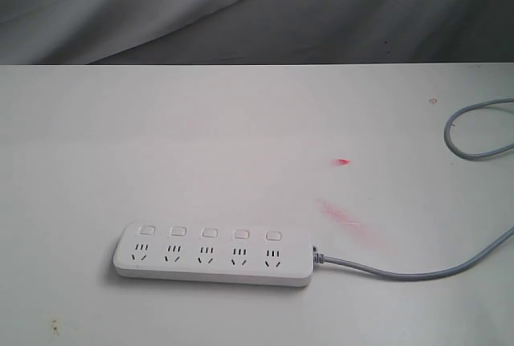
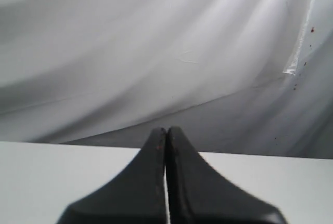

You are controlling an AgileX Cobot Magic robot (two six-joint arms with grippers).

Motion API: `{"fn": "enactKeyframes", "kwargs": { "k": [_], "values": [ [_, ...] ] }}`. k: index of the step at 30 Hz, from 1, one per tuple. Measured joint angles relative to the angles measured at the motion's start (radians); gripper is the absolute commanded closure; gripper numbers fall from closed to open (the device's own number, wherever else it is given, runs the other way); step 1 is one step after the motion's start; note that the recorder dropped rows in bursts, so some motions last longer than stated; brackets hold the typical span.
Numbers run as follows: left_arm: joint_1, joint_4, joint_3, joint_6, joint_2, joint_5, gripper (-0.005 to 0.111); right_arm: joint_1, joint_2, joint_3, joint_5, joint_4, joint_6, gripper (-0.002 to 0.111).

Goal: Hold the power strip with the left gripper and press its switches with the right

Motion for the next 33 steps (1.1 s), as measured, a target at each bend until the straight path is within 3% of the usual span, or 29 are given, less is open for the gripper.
{"fn": "enactKeyframes", "kwargs": {
  "k": [12, 19, 24, 33],
  "values": [
    [0.0, 0.07, 0.501, 0.0, -0.121, -0.183, 0.106, 0.0, 0.0, 0.0, 0.0, 0.0, 0.0, 0.108],
    [0.0, 0.07, 0.72, 0.0, -0.199, -0.383, 0.106, 0.0, 0.0, 0.0, 0.0, 0.0, 0.0, 0.108],
    [0.0, 0.07, 0.801, 0.0, -0.264, -0.422, 0.106, 0.0, 0.0, 0.0, 0.0, 0.0, 0.0, 0.108],
    [0.0, 0.07, 0.803, 0.007, -0.333, -0.407, 0.106, 0.0, 0.0, 0.0, 0.0, 0.0, 0.0, 0.108]
  ]
}}
